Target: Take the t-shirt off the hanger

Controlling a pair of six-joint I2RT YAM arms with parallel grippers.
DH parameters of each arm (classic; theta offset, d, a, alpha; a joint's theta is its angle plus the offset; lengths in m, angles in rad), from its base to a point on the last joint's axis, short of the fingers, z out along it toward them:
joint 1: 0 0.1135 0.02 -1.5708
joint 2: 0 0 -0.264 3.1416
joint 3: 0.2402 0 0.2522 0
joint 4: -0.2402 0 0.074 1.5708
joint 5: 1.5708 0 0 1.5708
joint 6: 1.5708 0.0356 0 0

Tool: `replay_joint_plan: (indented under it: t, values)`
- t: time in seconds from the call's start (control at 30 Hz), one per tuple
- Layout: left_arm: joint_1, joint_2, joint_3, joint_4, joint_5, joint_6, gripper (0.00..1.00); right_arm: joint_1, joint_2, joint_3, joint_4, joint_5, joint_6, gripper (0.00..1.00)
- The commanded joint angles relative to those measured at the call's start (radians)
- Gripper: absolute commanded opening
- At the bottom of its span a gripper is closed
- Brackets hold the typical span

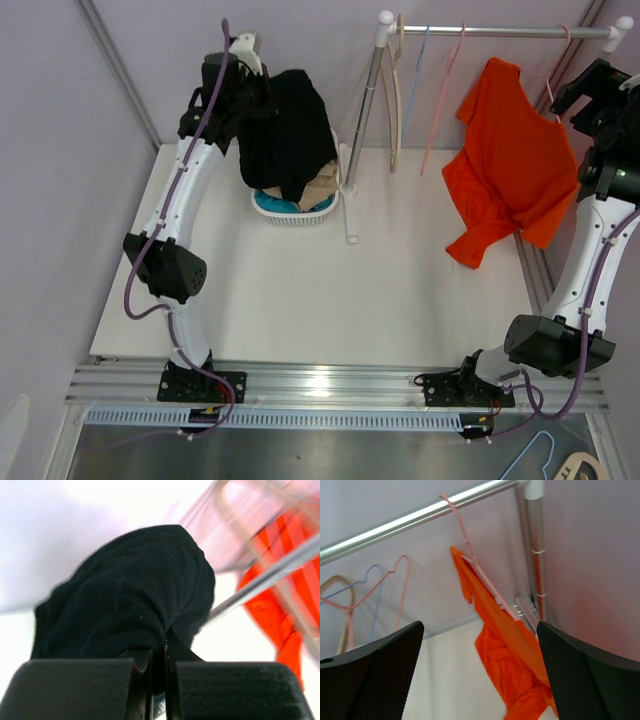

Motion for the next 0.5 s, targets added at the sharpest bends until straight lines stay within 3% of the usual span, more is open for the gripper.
replay_joint_plan:
  t: [0.0,0.1,0.13,0.17,0.23,0.37,0.47]
  values:
    - [0.007,0.016,-0.178,0.135,0.029,-0.032,0.01,-0.028,0.040,0.018,0.036,0.077,-0.037,0.99]
    - [0.007,0.129,-0.128,0.041,-0.008,-0.086,0.01,-0.056,0.034,-0.090,0.116,0.027,-0.126,1.00]
    - [0.009,0.180,-0.075,-0.025,-0.010,-0.091,0.01,-0.062,0.024,-0.132,0.210,-0.026,-0.143,1.00]
    - [0.009,0.282,0.091,-0.151,-0.005,-0.091,0.01,-0.081,0.017,-0.161,0.250,-0.042,-0.135,0.99]
    - [0.010,0.339,0.151,-0.211,0.019,-0.097,0.01,-0.105,0.041,-0.155,0.281,-0.097,-0.106,1.00]
    - [0.013,0.280,-0.069,-0.058,0.030,-0.129,0.01,-0.132,0.215,0.019,0.236,-0.216,-0.068,0.99]
    - [0.013,0.301,-0.060,-0.061,0.039,-0.137,0.01,-0.132,0.306,0.159,0.218,-0.356,-0.052,0.98]
